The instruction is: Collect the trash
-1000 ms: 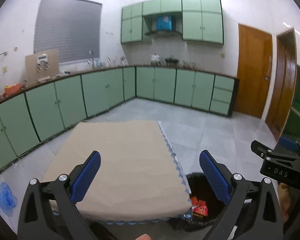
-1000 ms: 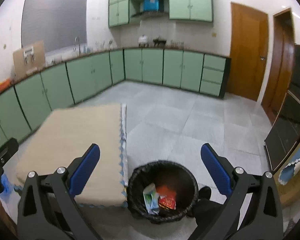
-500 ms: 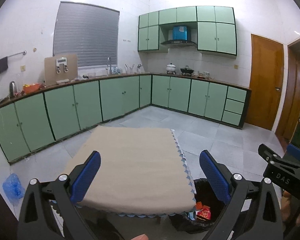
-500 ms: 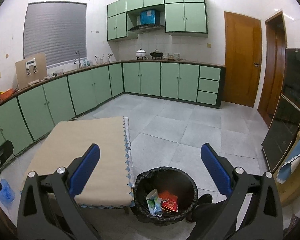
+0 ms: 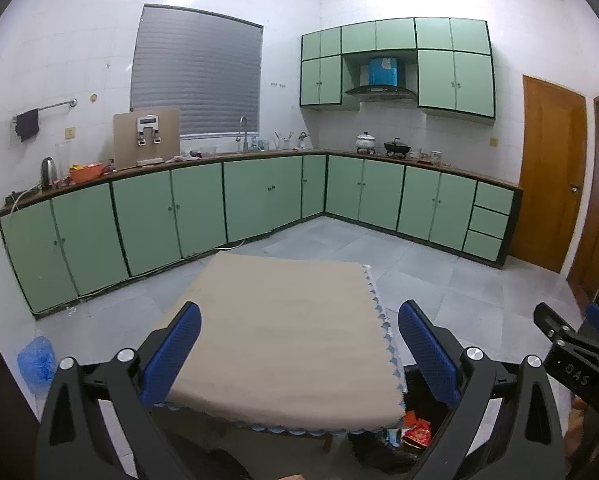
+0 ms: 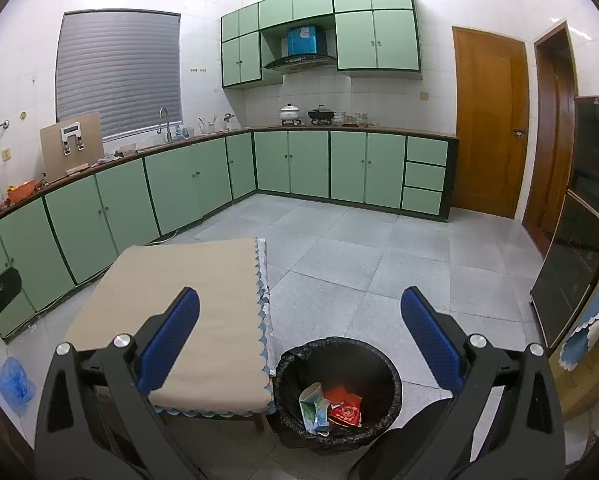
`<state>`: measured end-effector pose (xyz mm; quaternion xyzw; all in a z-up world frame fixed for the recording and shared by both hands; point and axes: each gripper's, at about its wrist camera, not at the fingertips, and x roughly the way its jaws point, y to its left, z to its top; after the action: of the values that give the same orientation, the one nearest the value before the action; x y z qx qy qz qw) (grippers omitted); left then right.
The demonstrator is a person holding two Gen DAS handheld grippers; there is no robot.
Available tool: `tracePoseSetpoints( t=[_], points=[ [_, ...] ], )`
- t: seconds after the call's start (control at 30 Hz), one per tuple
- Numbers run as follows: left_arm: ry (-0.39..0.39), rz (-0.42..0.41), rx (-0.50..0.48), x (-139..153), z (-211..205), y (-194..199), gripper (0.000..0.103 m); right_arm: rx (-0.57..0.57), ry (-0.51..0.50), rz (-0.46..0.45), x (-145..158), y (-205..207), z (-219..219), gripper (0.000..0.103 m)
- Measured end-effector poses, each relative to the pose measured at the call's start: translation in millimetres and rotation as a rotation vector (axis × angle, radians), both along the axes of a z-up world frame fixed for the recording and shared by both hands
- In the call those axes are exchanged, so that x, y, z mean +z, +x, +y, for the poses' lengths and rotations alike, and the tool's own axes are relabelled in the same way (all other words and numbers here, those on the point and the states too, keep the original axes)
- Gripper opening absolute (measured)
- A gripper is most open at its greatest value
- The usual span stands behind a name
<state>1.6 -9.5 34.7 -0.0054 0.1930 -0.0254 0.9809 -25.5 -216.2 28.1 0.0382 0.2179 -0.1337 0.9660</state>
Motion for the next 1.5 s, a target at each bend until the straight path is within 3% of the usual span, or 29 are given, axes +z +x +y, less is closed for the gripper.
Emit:
tracePoseSetpoints(
  t=[1.5],
  points=[
    [0.006, -0.011, 0.030, 9.4, -2.3, 0.2, 0.097, -0.043, 0.019, -0.009, -7.3, 2.8, -6.4, 0.098]
  ],
)
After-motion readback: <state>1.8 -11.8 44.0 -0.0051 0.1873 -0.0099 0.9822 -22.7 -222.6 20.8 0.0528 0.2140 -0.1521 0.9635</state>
